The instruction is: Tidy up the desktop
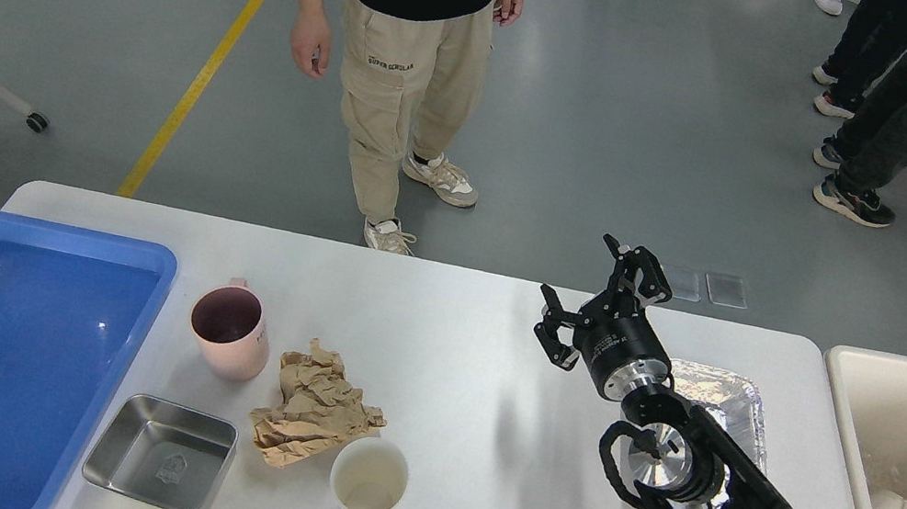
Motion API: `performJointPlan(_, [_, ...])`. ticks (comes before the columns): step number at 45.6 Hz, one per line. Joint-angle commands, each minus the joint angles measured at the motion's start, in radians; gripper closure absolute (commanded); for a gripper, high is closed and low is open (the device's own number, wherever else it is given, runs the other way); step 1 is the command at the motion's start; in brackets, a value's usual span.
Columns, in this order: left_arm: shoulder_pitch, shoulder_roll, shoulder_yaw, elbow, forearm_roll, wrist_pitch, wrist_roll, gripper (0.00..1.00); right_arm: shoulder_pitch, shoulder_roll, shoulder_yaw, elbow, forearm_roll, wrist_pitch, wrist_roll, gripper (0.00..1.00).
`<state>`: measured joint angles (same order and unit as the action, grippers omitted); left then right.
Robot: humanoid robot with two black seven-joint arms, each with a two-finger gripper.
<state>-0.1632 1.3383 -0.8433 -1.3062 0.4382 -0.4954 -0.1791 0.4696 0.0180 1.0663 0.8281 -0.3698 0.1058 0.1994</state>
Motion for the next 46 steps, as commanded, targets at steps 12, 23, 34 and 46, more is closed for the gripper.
performJointPlan(12, [0.005, 0.146, 0.016, -0.007, 0.005, -0.049, 0.003, 0.03, 0.001, 0.016, -0.002, 0.003, 0.000, 0.000, 0.000, 0.00])
performJointPlan(23, [-0.002, 0.188, 0.001, -0.004, 0.005, -0.048, -0.003, 0.03, -0.003, 0.007, -0.002, 0.008, 0.003, -0.002, 0.000, 0.00])
performJointPlan(34, [-0.001, 0.053, 0.009, 0.031, 0.051, -0.002, -0.008, 0.03, -0.005, 0.016, -0.002, 0.008, 0.003, -0.002, 0.000, 0.00])
performJointPlan(46, [-0.055, -0.076, 0.012, 0.117, 0.201, 0.020, -0.063, 0.03, 0.001, 0.019, -0.002, 0.008, 0.002, -0.003, 0.000, 0.00])
